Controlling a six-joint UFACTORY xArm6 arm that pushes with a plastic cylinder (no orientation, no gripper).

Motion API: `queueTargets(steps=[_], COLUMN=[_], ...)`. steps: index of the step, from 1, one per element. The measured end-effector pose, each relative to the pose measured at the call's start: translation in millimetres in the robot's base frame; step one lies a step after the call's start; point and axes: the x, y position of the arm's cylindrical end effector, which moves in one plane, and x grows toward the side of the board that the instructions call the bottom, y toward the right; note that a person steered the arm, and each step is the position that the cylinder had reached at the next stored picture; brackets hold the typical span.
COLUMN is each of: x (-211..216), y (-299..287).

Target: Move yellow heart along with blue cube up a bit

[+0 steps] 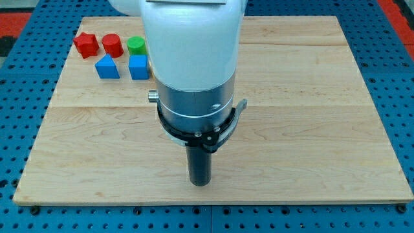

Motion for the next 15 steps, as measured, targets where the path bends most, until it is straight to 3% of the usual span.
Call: queueTargets(steps=[7,10,12,15], x=[-11.2,-133.2,-141.5,-221.6], y=[-9.4,-33.1,-42.4,-94.1])
